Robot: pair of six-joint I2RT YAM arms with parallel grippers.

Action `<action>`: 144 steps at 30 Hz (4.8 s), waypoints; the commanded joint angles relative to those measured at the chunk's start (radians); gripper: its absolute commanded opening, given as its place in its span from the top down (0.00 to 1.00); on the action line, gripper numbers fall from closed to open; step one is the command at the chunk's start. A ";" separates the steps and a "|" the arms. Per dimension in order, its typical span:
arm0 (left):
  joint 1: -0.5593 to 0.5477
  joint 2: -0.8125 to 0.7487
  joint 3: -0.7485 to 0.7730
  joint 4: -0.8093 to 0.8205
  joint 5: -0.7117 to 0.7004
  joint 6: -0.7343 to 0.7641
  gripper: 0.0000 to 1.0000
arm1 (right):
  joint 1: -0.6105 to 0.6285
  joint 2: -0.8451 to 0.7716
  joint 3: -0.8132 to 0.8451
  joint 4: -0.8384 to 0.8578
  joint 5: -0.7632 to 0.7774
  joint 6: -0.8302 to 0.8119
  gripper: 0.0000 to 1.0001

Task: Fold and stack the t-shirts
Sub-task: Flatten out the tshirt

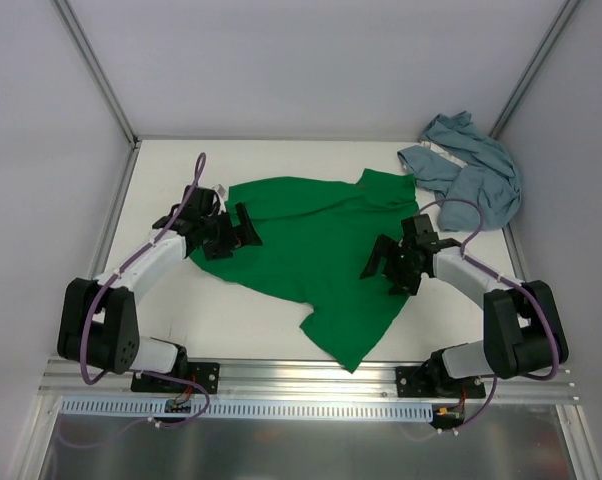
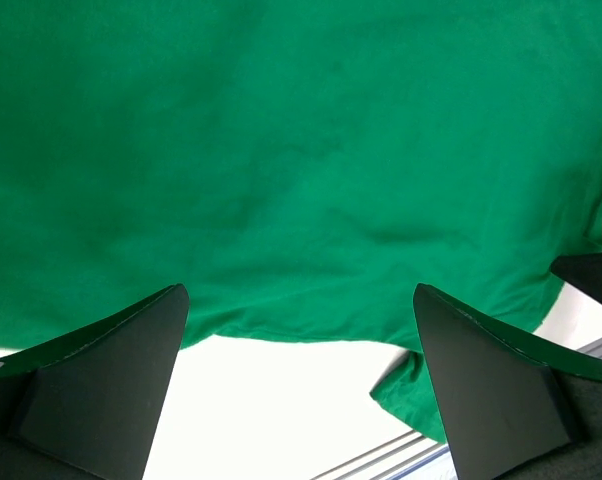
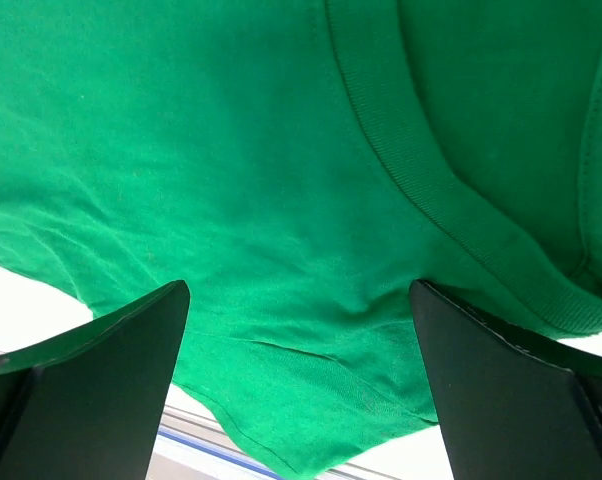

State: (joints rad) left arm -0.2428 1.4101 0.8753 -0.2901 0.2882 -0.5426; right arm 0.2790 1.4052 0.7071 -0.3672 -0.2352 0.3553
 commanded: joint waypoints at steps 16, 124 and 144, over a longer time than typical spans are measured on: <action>-0.003 -0.393 0.168 -0.273 -0.046 0.058 0.01 | -0.221 0.066 0.156 -0.136 0.303 -0.002 0.00; 0.158 0.515 0.686 -0.211 -0.442 0.305 1.00 | -0.311 -0.374 0.108 -0.317 0.034 -0.167 0.00; 0.160 0.314 0.449 -0.179 -0.123 0.202 0.01 | -0.281 -0.232 0.126 -0.179 -0.091 -0.113 0.00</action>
State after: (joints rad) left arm -0.0837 1.8389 1.3544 -0.4988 0.0383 -0.3046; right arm -0.0170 1.1069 0.8028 -0.6243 -0.2615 0.2092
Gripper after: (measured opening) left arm 0.985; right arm 0.993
